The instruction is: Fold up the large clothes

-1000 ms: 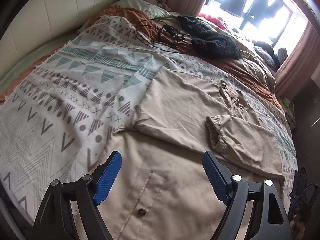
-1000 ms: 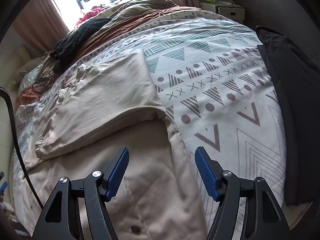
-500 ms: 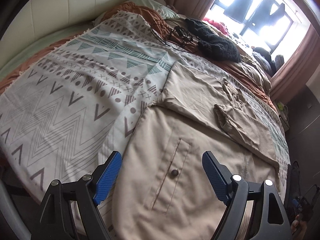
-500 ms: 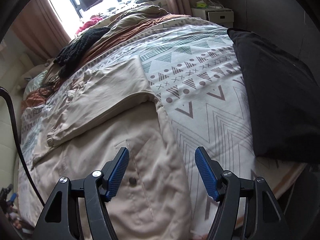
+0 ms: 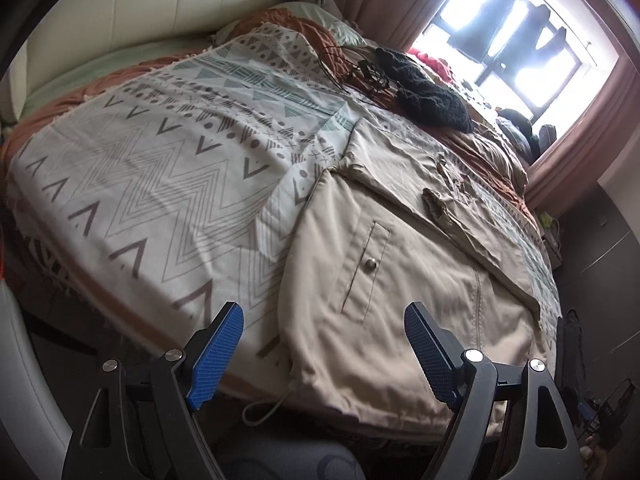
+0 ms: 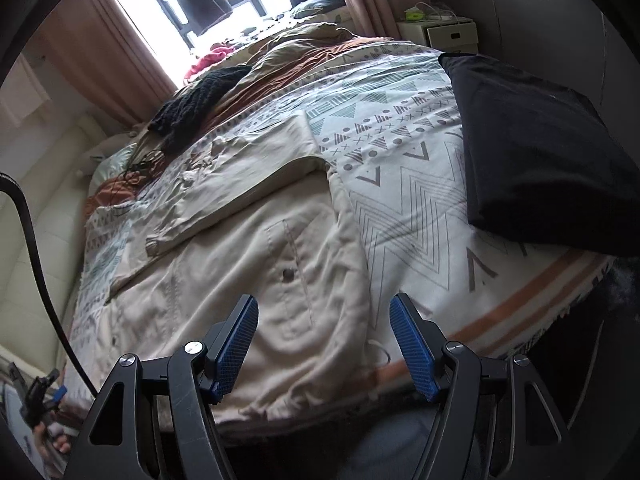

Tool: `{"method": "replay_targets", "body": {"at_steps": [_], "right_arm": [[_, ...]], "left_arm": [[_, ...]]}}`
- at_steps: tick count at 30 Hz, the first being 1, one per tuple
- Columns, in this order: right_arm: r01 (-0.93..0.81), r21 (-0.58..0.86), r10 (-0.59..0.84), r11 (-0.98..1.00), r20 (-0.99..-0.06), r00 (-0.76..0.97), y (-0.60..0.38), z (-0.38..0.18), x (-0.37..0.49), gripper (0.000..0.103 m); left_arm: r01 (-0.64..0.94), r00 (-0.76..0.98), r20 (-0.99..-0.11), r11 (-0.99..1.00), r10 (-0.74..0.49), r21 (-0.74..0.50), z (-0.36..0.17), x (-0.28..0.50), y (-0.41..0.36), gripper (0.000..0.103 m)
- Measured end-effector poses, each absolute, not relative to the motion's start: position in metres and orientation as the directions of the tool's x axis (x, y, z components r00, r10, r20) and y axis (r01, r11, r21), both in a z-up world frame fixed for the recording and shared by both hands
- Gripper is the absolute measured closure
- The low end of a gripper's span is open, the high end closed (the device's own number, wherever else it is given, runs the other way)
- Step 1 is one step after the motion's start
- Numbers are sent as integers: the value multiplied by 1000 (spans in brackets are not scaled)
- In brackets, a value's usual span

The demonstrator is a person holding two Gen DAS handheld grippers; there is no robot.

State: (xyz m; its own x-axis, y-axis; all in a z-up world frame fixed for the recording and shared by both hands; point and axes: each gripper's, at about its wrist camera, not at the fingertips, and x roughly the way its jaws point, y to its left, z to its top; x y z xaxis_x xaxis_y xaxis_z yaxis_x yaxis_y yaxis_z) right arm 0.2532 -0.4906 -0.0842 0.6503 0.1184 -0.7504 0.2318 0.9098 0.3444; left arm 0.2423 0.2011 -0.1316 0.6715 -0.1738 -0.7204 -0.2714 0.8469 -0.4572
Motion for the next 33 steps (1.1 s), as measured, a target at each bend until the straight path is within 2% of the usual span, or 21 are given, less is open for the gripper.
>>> {"method": "replay_targets", "body": {"at_steps": [9,14,18,20,22,33], "right_arm": [[195,396,179,897,-731,659,-495,-102,206,35],[192,419,201,888,-727,657,-494,-113,187,35],[182,443,222,878,-713,665,-496,-124,175,35],[182,455,232,871,-710,665,-497,-129,172,35],[186,475,246,860,-704,666,-501,-135,173,35],[204,504,274,839,-716,642,-510,-163,213,35]], "left_arm": [[-270,687,-706,842,-171,-467,-131,196,206,20],[-243,674,-704,832,-225,-499,-145,190,199,30],[-222,653,-716,841,-248,-494,-161,197,186,34],[-226,635,-727,837,-261,-498,-170,200,184,43],[-239,619,-737,829,-271,-506,-179,206,184,48],[-297,565,-784,823,-258,-485,-210,252,188,53]]}}
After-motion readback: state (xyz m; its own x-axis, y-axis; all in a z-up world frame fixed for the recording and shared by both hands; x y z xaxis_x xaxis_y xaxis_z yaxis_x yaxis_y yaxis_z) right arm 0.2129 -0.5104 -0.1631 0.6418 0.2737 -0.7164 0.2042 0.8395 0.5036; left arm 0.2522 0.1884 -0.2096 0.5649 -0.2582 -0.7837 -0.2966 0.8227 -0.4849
